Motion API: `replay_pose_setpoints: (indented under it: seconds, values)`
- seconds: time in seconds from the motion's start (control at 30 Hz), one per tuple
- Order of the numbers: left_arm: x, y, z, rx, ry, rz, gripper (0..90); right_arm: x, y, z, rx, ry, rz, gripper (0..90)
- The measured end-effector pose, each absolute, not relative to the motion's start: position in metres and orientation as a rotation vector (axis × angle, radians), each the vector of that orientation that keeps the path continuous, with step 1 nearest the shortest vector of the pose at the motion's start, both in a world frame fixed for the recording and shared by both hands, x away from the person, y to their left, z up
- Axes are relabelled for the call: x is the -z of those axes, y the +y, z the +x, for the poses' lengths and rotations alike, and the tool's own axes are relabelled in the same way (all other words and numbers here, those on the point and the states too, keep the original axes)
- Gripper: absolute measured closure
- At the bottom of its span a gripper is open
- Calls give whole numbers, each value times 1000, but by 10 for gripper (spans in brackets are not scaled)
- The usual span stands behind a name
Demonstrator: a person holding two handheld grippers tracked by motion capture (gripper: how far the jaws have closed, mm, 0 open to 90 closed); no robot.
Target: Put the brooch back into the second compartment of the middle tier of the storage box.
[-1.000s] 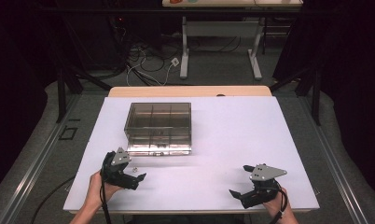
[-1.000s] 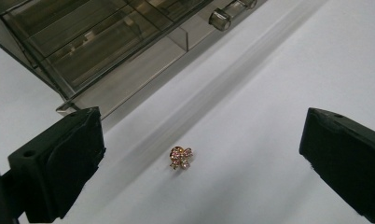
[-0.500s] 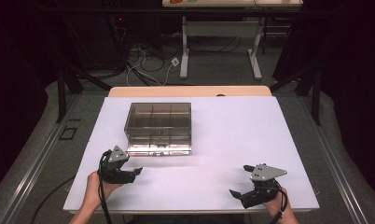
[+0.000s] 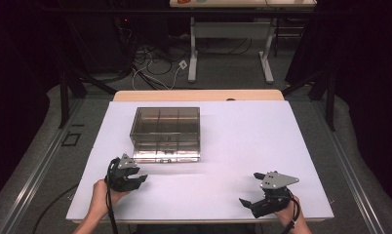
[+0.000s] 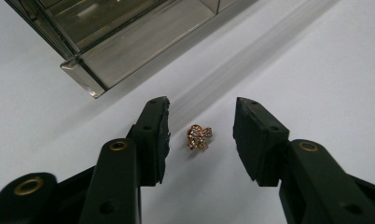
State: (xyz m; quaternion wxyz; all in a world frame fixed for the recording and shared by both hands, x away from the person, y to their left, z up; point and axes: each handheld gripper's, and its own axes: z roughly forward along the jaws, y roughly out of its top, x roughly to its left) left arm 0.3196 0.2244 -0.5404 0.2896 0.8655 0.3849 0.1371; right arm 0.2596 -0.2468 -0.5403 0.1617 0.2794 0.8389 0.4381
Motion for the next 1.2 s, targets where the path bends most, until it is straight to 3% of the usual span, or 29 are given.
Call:
replay_pose_setpoints:
  seconds: [0.5, 0.77, 1.2]
  values:
    - [550, 228, 327, -310, 1060, 2286, 665, 540, -246, 260, -1237, 2396, 794, 10]
    - [549, 224, 324, -350, 1044, 2314, 757, 540, -246, 259, -1240, 2388, 792, 10]
    - [548, 226, 324, -345, 1036, 2314, 764, 540, -247, 259, -1246, 2389, 792, 10]
